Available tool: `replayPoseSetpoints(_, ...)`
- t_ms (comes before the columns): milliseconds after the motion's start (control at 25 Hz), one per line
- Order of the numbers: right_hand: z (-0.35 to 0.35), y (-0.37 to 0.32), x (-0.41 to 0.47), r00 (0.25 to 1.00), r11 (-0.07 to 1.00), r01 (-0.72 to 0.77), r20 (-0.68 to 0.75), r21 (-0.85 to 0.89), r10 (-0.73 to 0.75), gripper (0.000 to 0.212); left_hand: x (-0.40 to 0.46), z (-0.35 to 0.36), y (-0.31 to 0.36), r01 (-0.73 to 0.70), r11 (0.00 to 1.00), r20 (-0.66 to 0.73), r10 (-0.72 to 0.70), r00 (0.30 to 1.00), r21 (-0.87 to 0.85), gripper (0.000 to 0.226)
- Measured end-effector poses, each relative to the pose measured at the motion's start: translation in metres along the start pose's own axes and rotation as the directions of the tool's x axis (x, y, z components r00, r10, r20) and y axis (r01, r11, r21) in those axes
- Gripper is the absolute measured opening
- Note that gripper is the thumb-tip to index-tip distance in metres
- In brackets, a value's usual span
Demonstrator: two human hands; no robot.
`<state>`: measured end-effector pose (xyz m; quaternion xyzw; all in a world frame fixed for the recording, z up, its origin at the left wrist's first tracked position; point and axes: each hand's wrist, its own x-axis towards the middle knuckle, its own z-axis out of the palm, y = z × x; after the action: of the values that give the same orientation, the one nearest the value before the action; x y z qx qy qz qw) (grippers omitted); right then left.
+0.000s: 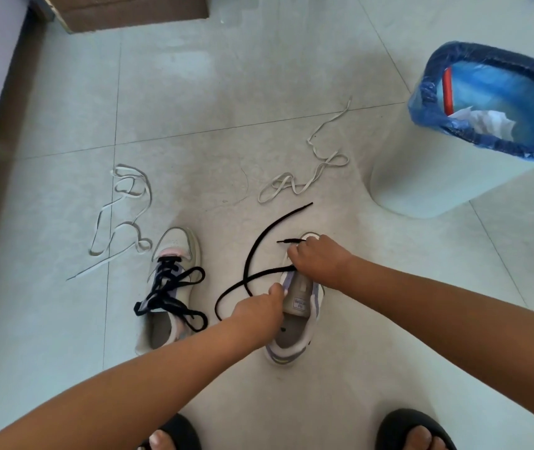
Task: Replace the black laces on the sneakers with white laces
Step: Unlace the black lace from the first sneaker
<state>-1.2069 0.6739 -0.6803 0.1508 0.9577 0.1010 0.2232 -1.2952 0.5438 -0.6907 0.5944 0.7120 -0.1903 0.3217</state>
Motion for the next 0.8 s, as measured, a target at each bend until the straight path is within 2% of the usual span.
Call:
replayPoseSetpoints(40, -0.001, 0.001, -0.002, 0.998, 0.999, -0.002, -0.056, -0.041, 0.000, 0.024, 0.000, 0.000, -0.001, 0.001, 0.997, 0.000, -0.001, 1.000, 0.078, 0.042)
replayPoseSetpoints(80, 0.001, 0.004, -0.003, 0.999, 1.000, 0.008, -0.053, -0.012, -0.009, 0.026, 0.000, -0.001, -0.001, -0.004, 0.988, -0.010, 0.006, 1.000, 0.153, 0.048)
replayPoseSetpoints(120, 0.001, 0.007, -0.001, 0.999, 0.997, 0.004, -0.038, 0.077, -0.001, 0.030, 0.001, -0.002, -0.002, -0.014, 0.977, -0.029, 0.021, 0.999, 0.214, 0.053)
replayPoseSetpoints(200, -0.001, 0.018, 0.006, 0.993, 0.965, -0.119, 0.012, 0.235, 0.120, 0.037, 0.006, -0.009, -0.006, -0.035, 0.958, -0.070, 0.057, 0.996, 0.283, 0.055)
replayPoseSetpoints(320, -0.005, 0.042, 0.011, 0.946, 0.824, -0.321, 0.124, 0.468, 0.298, 0.038, 0.007, -0.024, -0.016, -0.055, 0.955, -0.091, 0.085, 0.992, 0.293, 0.053)
replayPoseSetpoints(440, 0.002, 0.064, -0.001, 0.900, 0.612, -0.431, 0.272, 0.663, 0.340, 0.042, 0.003, -0.031, -0.018, -0.090, 0.959, -0.112, 0.124, 0.986, 0.268, 0.047)
replayPoseSetpoints(520, 0.007, 0.068, -0.009, 0.886, 0.556, -0.454, 0.291, 0.696, 0.361, 0.034, 0.000, -0.030, -0.019, -0.095, 0.953, -0.146, 0.142, 0.979, 0.289, 0.043)
replayPoseSetpoints(560, 0.010, 0.063, -0.012, 0.891, 0.602, -0.449, 0.287, 0.660, 0.351, 0.029, -0.002, -0.029, -0.021, -0.097, 0.948, -0.151, 0.149, 0.977, 0.304, 0.042)
replayPoseSetpoints(640, 0.018, 0.045, -0.014, 0.927, 0.784, -0.371, 0.255, 0.498, 0.276, 0.032, -0.004, -0.021, -0.023, -0.118, 0.931, -0.119, 0.168, 0.979, 0.345, 0.045)
replayPoseSetpoints(720, 0.020, 0.026, -0.012, 0.981, 0.950, -0.166, 0.142, 0.264, 0.132, 0.038, -0.004, -0.013, -0.027, -0.137, 0.915, -0.084, 0.182, 0.980, 0.379, 0.049)
replayPoseSetpoints(800, 0.018, 0.016, -0.010, 0.996, 0.995, 0.061, 0.055, 0.084, -0.066, 0.035, -0.002, -0.008, -0.030, -0.145, 0.910, -0.077, 0.188, 0.979, 0.388, 0.048)
